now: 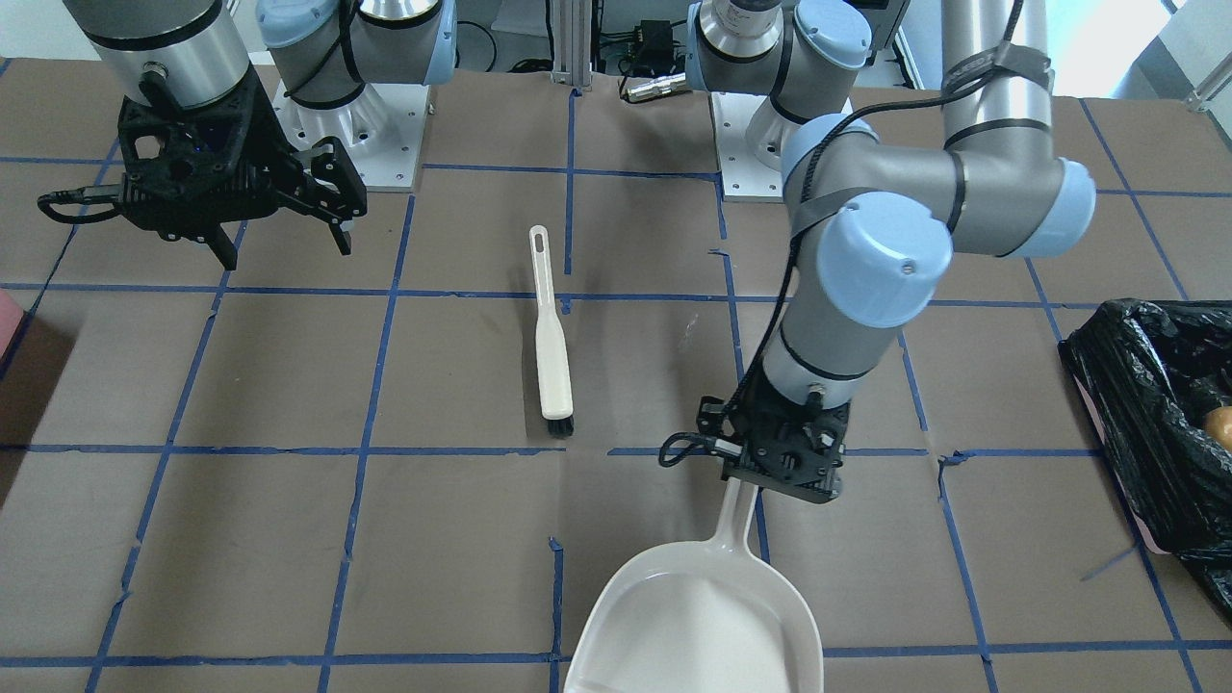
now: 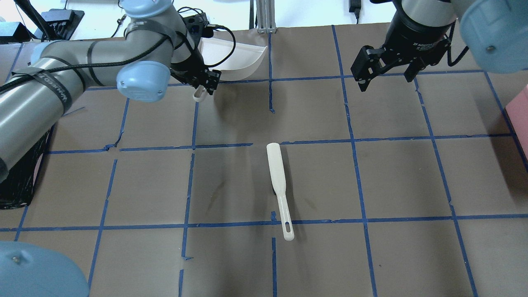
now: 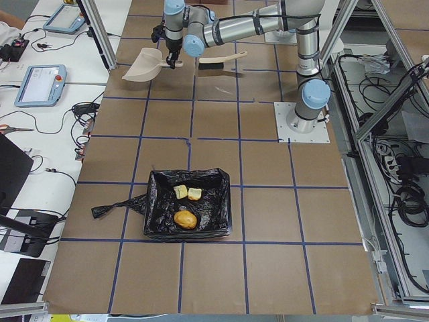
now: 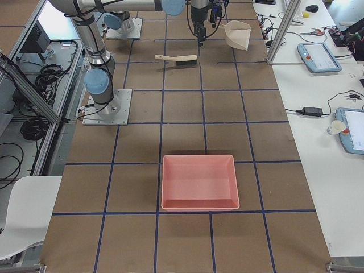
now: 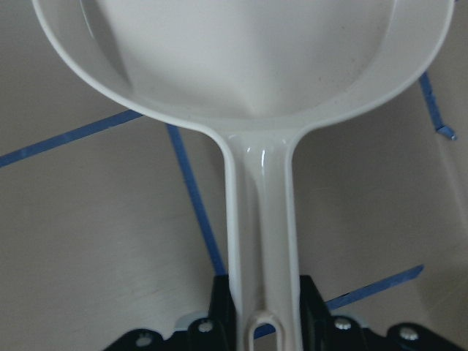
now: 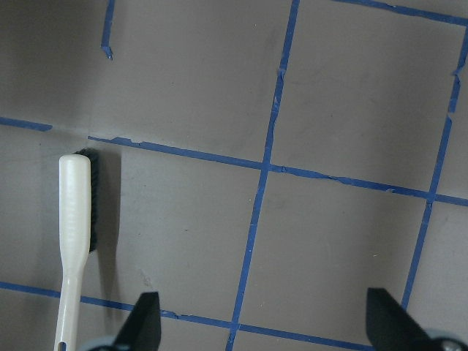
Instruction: Sweep and dump trash in nearest bin
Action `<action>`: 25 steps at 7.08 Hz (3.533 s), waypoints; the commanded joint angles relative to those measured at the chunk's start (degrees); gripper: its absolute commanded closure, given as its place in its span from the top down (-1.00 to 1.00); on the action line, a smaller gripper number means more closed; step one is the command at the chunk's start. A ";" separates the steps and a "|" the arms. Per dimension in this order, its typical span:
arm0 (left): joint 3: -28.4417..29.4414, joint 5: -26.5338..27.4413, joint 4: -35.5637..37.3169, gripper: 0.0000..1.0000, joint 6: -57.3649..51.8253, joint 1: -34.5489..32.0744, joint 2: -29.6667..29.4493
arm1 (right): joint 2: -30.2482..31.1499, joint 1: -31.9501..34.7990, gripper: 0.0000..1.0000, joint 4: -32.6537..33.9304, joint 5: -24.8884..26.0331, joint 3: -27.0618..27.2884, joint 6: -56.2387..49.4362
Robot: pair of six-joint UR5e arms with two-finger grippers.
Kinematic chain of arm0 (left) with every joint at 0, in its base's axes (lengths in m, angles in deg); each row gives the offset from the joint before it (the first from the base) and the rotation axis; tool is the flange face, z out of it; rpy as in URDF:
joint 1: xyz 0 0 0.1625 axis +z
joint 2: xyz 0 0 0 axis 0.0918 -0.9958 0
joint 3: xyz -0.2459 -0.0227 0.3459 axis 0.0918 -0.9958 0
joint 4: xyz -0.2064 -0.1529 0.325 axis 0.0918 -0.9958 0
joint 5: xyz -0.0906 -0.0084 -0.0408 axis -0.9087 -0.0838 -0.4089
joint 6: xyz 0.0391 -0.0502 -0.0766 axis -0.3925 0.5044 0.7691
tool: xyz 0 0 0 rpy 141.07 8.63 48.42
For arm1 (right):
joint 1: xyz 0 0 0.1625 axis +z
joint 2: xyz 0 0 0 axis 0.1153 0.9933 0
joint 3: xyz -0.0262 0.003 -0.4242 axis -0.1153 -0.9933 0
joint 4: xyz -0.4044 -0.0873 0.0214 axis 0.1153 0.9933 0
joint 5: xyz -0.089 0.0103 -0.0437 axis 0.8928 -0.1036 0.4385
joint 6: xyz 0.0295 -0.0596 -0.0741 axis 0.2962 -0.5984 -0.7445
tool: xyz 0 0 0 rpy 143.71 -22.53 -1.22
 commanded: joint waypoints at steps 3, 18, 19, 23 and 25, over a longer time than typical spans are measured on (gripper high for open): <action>-0.19 0.16 2.61 -0.95 11.74 -9.28 -4.35 | 0.06 0.14 1.00 0.01 -0.07 0.13 -0.04; 0.68 2.01 -3.16 1.00 15.79 -5.44 3.00 | 0.15 0.14 1.00 0.01 -0.07 0.13 -0.04; 1.38 2.18 -7.54 1.00 14.92 -3.95 5.20 | 0.15 0.14 1.00 0.01 -0.15 0.13 -0.04; 4.54 2.45 -27.67 1.00 2.27 6.42 15.13 | 0.15 0.22 1.00 0.01 -0.07 0.13 0.05; 10.23 3.76 -38.57 1.00 1.12 8.45 17.43 | 0.15 0.22 1.00 0.01 -0.07 0.13 -0.04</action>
